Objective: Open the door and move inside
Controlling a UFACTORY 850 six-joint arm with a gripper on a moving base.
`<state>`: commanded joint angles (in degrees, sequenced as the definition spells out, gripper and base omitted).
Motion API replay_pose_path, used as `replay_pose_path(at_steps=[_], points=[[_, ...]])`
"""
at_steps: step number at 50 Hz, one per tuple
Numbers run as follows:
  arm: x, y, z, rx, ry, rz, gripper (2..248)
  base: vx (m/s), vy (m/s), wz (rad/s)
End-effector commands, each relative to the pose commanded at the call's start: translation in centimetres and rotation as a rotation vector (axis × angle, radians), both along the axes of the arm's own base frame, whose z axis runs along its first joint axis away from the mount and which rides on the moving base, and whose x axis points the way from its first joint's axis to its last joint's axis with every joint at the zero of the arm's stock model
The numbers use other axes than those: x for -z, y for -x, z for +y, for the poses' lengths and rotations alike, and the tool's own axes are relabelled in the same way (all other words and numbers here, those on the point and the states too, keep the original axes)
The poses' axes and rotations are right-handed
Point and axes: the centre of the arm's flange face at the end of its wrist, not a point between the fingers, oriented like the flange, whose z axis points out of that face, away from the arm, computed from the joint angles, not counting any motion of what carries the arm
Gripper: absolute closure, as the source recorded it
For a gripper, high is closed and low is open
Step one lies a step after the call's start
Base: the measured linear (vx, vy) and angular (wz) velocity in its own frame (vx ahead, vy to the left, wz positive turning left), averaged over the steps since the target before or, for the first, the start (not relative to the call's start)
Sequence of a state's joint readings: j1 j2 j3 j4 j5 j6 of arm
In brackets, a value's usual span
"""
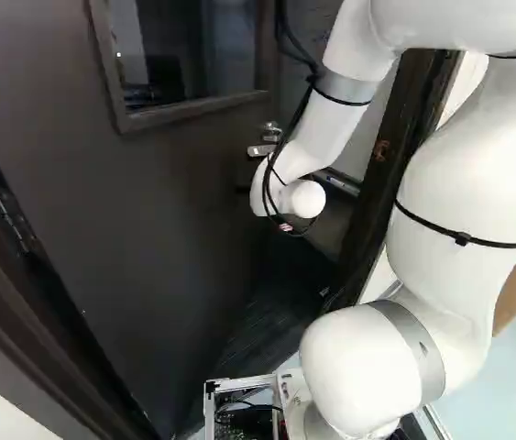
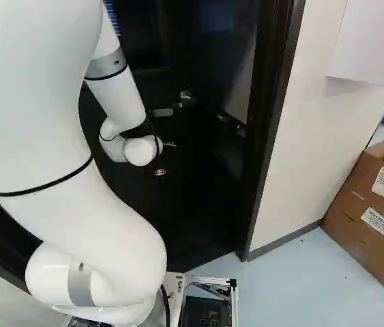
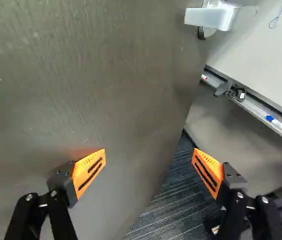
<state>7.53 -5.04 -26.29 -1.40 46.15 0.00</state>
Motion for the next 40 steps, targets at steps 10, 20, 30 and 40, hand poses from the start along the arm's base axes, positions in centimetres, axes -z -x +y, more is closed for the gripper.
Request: replay_pose_path(at_steps=[10,20,30,40], points=[[0.0,-0.6,1.2,-0.027,0.0,-0.001,3,0.0,0.0,0.0],[0.0,-1.2,2.5,-0.053,-0.001,-0.003,3,0.0,0.0,0.0],[0.1,-1.8,3.7,-0.079,-0.001,-0.005,3,0.0,0.0,0.0],[0.1,-2.4,5.0,-0.104,-0.001,-0.008,3,0.0,0.0,0.0]])
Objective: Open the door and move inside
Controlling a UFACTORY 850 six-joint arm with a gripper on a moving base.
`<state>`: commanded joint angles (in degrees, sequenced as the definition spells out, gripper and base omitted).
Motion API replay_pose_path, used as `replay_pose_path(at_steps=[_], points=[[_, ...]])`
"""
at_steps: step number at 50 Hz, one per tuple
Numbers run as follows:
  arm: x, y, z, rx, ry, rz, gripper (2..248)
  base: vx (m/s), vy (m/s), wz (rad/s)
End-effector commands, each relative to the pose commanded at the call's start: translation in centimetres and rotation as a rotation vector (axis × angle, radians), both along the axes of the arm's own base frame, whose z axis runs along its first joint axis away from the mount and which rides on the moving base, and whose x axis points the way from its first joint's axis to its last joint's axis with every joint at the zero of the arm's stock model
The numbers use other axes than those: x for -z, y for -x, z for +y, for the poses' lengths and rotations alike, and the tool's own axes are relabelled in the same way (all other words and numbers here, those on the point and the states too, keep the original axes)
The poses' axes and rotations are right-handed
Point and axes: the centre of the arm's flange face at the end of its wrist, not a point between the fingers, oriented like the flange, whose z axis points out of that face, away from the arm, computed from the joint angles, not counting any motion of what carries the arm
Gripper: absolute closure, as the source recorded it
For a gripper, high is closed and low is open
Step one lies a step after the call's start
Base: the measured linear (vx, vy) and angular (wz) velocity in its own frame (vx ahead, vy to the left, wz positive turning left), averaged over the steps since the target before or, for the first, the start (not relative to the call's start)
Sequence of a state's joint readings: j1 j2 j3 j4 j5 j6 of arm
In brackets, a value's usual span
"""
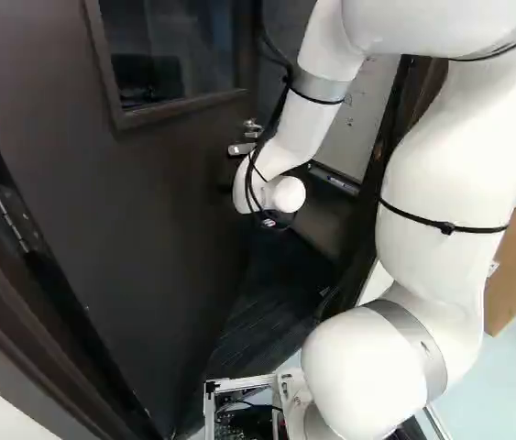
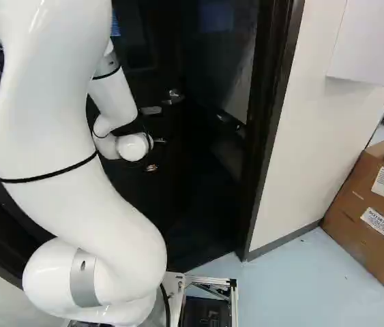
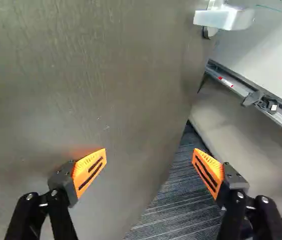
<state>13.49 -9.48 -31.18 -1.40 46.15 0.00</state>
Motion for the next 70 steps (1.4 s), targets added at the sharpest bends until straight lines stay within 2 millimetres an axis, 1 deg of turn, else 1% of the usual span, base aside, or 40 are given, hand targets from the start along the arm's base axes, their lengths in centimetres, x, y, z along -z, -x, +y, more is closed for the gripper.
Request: replay_pose_path(at_steps=[37,70], points=[[0.2,-2.1,4.4,-0.079,-0.003,-0.01,3,0.0,0.0,0.0],[0.3,-2.9,8.1,-0.145,-0.006,-0.019,3,0.0,0.0,0.0]])
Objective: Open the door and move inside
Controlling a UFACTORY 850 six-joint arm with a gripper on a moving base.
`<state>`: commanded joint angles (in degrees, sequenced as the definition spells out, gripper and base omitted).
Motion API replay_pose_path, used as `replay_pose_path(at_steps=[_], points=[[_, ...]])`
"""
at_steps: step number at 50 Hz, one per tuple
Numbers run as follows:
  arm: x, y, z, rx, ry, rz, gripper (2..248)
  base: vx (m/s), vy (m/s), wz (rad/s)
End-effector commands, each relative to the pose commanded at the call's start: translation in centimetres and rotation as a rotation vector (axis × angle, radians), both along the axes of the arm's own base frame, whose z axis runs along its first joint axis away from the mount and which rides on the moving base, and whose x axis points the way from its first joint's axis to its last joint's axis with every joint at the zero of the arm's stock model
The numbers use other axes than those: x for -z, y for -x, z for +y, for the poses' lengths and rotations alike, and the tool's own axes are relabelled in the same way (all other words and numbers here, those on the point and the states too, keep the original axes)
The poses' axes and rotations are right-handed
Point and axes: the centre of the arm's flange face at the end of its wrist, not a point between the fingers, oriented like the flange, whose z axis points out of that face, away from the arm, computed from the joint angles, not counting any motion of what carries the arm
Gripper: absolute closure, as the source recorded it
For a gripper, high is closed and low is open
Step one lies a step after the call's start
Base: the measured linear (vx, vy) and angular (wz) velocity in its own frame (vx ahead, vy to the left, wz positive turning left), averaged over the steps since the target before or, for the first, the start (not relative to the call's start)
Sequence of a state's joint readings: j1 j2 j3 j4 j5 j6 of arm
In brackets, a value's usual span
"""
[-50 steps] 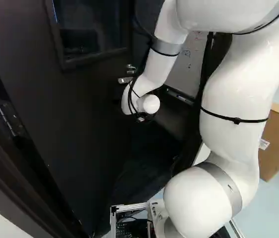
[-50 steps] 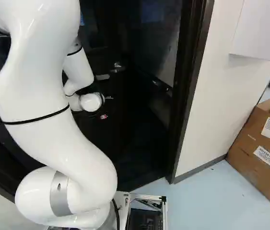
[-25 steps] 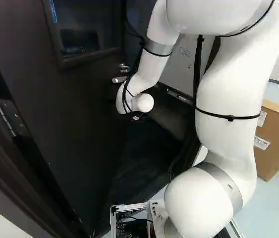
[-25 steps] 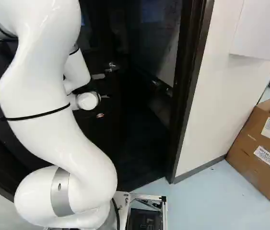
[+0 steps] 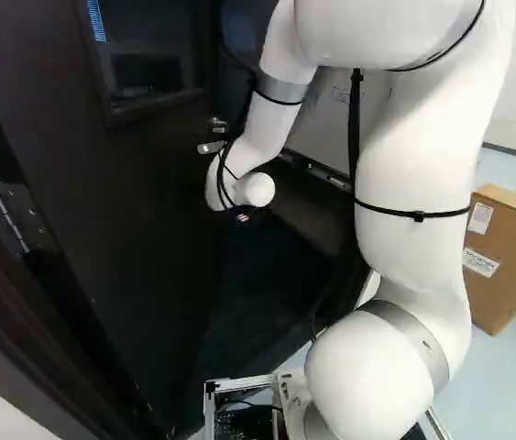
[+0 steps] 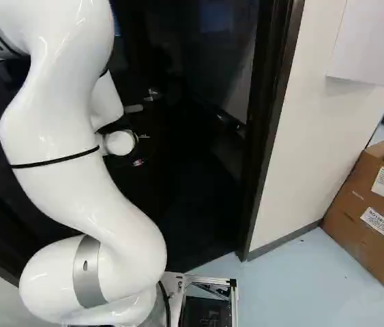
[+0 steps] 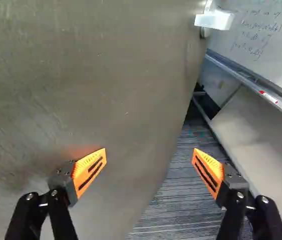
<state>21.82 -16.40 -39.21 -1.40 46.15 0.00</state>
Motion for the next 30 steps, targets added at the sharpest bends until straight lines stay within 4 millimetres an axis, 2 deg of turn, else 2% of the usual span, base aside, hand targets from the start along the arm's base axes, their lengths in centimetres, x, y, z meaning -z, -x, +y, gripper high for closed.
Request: replay_pose_path(at_steps=[30], points=[[0.2,-0.6,3.9,-0.079,0.003,-0.012,3,0.0,0.0,0.0]])
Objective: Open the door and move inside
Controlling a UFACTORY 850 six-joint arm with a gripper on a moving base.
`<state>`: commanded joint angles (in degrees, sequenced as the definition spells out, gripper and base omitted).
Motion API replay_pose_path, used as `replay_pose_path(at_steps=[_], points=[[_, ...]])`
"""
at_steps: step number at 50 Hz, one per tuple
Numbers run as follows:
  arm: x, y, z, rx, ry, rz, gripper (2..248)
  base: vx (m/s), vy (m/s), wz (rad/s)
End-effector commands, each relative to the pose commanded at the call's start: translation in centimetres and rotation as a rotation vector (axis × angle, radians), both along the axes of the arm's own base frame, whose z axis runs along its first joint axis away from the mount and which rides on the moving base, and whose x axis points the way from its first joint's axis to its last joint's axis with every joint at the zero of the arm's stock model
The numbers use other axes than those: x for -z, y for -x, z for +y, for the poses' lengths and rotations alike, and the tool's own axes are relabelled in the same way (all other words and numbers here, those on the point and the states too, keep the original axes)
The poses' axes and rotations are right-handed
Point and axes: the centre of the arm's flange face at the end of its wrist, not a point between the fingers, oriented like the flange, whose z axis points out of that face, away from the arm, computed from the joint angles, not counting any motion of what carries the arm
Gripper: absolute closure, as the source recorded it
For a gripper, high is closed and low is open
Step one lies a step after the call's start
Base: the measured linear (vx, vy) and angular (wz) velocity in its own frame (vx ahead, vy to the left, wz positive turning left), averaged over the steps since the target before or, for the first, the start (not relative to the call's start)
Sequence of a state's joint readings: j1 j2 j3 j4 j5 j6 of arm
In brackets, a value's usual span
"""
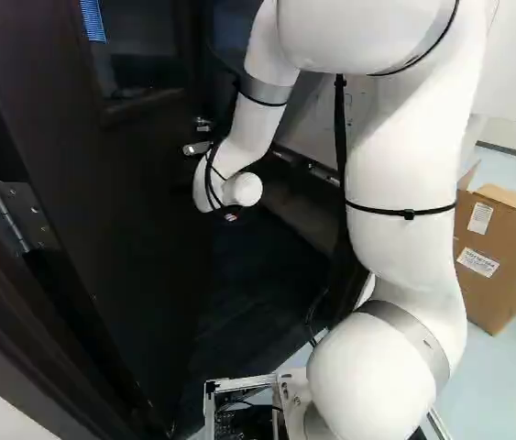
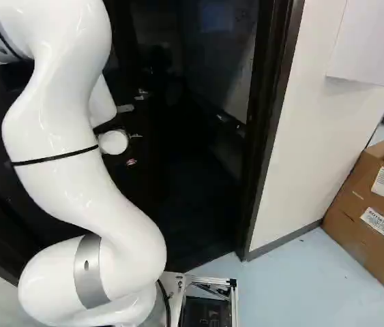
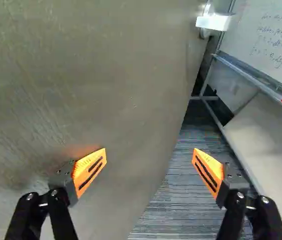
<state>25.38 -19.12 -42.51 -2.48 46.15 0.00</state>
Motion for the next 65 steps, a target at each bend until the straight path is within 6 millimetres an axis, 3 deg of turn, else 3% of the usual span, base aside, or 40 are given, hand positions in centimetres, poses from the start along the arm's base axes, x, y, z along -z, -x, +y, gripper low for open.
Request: replay_pose_path(at_steps=[65], points=[[0.8,-3.2,8.2,-0.105,-0.018,-0.035,3,0.0,0.0,0.0]])
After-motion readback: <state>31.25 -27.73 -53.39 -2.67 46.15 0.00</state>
